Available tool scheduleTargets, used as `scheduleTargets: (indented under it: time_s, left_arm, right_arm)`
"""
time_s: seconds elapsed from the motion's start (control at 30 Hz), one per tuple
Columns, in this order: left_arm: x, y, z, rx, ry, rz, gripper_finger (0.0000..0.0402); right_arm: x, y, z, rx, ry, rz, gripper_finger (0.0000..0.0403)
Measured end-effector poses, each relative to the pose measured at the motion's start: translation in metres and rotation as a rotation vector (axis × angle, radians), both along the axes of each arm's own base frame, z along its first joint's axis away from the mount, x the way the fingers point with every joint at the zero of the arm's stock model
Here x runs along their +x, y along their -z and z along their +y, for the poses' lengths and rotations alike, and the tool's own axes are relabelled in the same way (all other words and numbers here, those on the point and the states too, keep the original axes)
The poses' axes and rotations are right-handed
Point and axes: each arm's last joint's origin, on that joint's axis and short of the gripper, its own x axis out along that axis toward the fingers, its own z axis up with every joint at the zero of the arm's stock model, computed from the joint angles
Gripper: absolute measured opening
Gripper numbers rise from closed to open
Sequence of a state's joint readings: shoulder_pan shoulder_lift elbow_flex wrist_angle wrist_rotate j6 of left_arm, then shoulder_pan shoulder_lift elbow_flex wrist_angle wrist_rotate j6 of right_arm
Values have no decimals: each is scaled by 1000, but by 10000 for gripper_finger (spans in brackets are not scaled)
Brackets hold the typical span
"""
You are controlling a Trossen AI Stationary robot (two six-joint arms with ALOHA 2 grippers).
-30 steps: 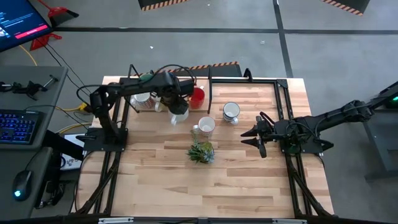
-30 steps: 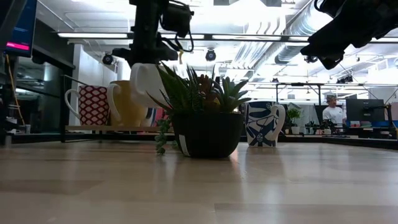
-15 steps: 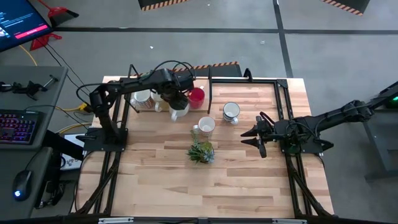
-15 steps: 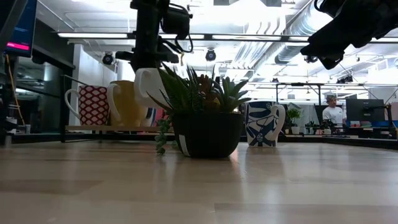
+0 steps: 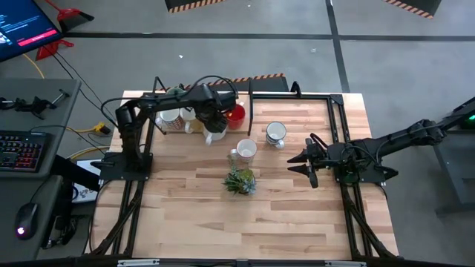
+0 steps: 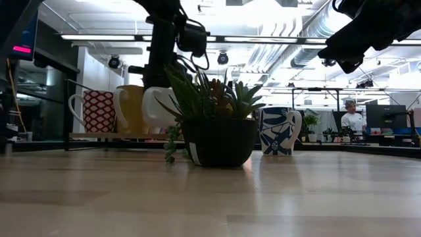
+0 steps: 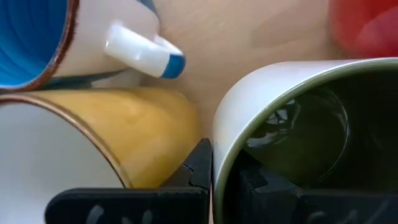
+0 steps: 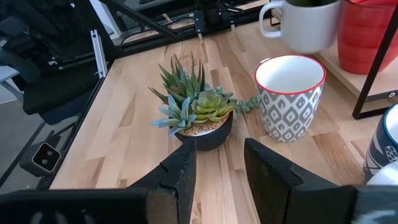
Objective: Place coffee mugs
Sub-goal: Put the white green mug on the shelf
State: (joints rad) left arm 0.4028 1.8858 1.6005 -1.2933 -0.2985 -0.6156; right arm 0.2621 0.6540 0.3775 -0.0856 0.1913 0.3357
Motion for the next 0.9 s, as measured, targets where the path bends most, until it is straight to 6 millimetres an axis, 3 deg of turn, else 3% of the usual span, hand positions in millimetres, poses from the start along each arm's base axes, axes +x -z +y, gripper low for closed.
scheduleTargets:
  time_s: [0.27, 0.9]
  left_arm:
    - [-1, -10, 11, 43, -12, -32, 8]
    - [-2, -11, 16, 74, -23, -33, 8]
  right_arm:
    - [0, 0, 0, 0, -2, 0, 116]
    - [0, 0, 0, 3, -7, 0, 116]
